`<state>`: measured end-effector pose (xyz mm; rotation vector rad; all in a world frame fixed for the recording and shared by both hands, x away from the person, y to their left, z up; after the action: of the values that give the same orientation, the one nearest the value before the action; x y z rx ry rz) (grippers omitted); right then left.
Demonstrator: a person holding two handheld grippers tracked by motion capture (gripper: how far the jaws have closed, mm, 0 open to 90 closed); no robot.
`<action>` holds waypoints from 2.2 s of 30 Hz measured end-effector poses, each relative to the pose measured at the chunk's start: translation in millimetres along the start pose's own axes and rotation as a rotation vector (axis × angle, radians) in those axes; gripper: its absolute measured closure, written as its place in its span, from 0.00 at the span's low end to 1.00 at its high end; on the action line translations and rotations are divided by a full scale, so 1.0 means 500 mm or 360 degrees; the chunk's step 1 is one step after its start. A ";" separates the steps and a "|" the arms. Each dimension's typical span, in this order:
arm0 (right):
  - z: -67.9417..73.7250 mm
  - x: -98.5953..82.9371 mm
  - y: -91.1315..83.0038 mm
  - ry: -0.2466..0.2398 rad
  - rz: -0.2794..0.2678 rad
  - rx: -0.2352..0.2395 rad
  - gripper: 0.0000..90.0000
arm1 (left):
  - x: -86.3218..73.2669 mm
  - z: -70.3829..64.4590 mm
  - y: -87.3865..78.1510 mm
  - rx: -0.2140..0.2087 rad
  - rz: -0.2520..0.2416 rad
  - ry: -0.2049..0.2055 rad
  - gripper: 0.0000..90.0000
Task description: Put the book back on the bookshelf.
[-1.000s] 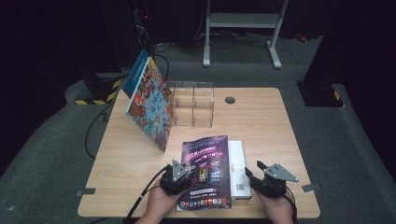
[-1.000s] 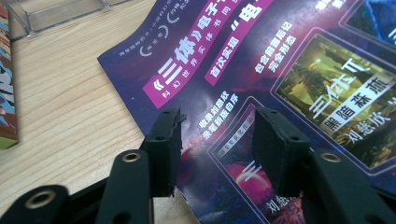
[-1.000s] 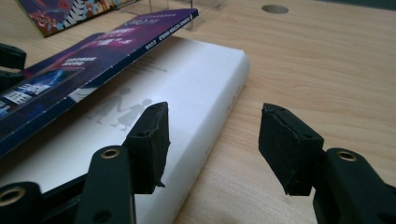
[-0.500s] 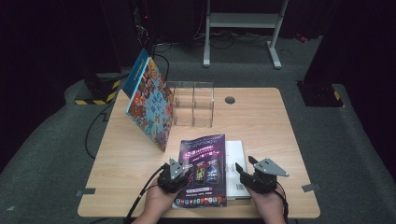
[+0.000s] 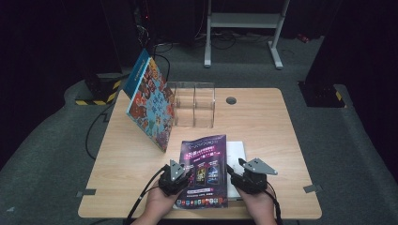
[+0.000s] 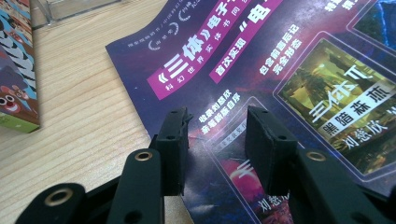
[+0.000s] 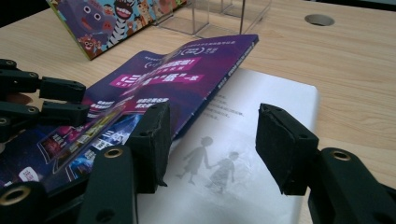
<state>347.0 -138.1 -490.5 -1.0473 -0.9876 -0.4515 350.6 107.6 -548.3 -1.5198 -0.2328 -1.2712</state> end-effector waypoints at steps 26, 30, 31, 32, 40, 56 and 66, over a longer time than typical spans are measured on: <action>0.018 0.020 0.051 0.0049 0.0097 0.0022 0.43 | -0.003 0.022 0.005 -0.0096 -0.0004 -0.0117 0.61; 0.024 0.024 0.068 0.0053 0.0129 0.0015 0.43 | -0.003 0.023 0.005 -0.0100 -0.0006 -0.0125 0.61; 0.024 0.024 0.071 0.0046 0.0136 0.0015 0.43 | -0.003 0.023 0.005 -0.0102 -0.0006 -0.0125 0.61; 0.025 0.024 0.074 0.0047 0.0140 0.0013 0.43 | -0.003 0.023 0.005 -0.0103 -0.0006 -0.0125 0.61; 0.030 0.028 0.106 0.0078 0.0210 0.0013 0.43 | -0.003 0.023 0.005 -0.0103 -0.0006 -0.0122 0.61; 0.028 0.024 0.115 0.0131 0.0283 0.0088 0.42 | -0.003 0.022 0.004 -0.0040 0.0003 -0.0123 0.62; 0.042 0.029 0.078 0.0091 0.0187 0.0227 0.71 | -0.003 0.018 0.003 0.0011 0.0016 -0.0050 0.65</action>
<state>373.3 -99.9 -495.0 -0.9533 -0.8890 -0.3081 356.2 115.2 -548.9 -1.5338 -0.2496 -1.2383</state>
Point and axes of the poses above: each handheld gripper's, and its own axes: y roughly forward along the jaws, x roughly out of its top, z roughly to its left, the point moved 4 cm from there along y, roughly forward along the jaws, and after that the axes turned 7 degrees about y, right-handed, at the moved point
